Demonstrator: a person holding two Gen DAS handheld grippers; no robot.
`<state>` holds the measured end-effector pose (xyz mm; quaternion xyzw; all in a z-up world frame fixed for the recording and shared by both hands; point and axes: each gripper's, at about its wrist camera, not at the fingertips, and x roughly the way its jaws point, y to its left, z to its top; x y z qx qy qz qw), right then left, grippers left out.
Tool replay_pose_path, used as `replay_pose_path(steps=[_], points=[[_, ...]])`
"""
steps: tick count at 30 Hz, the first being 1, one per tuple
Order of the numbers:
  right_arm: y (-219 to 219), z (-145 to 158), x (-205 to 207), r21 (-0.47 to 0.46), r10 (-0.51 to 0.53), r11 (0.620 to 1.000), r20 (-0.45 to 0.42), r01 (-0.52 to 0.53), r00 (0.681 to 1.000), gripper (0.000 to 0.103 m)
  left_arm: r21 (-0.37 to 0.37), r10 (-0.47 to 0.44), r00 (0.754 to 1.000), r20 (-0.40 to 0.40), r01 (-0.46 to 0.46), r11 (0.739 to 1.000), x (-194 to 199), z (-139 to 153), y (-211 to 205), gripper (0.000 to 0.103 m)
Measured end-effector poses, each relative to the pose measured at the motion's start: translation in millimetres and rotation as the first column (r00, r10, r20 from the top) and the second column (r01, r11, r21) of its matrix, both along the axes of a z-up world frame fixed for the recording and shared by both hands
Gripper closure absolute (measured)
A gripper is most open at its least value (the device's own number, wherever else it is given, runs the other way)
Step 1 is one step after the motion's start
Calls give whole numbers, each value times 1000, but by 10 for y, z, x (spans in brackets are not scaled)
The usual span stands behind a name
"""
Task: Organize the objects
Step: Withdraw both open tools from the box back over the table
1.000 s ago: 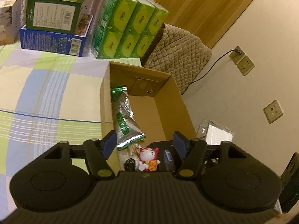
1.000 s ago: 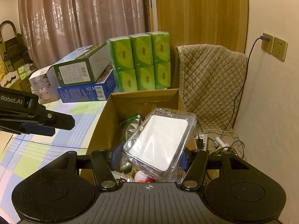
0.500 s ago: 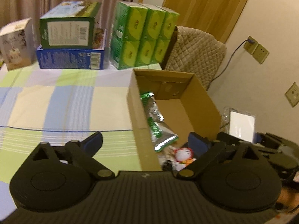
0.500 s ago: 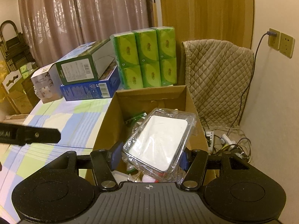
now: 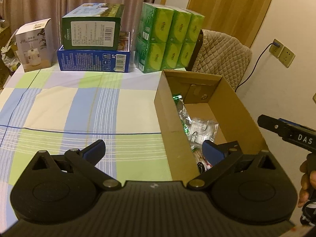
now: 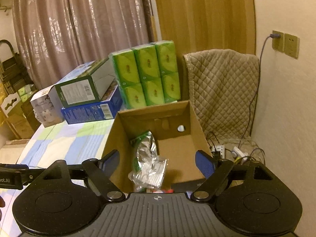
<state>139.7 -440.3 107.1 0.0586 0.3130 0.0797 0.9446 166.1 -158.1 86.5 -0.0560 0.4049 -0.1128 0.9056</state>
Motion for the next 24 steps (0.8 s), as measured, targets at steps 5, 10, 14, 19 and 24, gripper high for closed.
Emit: replay_pose_path(steps=[5,10,14,19,24], points=[[-105,-23,-231,28,-41,999,-34,42,999,22,3,-4,1000,18,4,1000,-193,10,-6,1],[-152,-79,-550,47,-38,998,-81,42,996,22,-25,-12,999,40,13,1000,-471,31,-23,1],[-141,-69,-829,40,-22,999,-95,26,995,22,-16,-31,998,56,32,999,-721,54,-53,1],[-109,53,-1123,16,-16,1000,-85,18,996,22,23,-58,995,80,56,998,-1015,119,-137,1],[-45,148,-1303,-13,-10,1000,-79,9,997,22,39,-60,995,83,57,998,-1255,180,-170,1]])
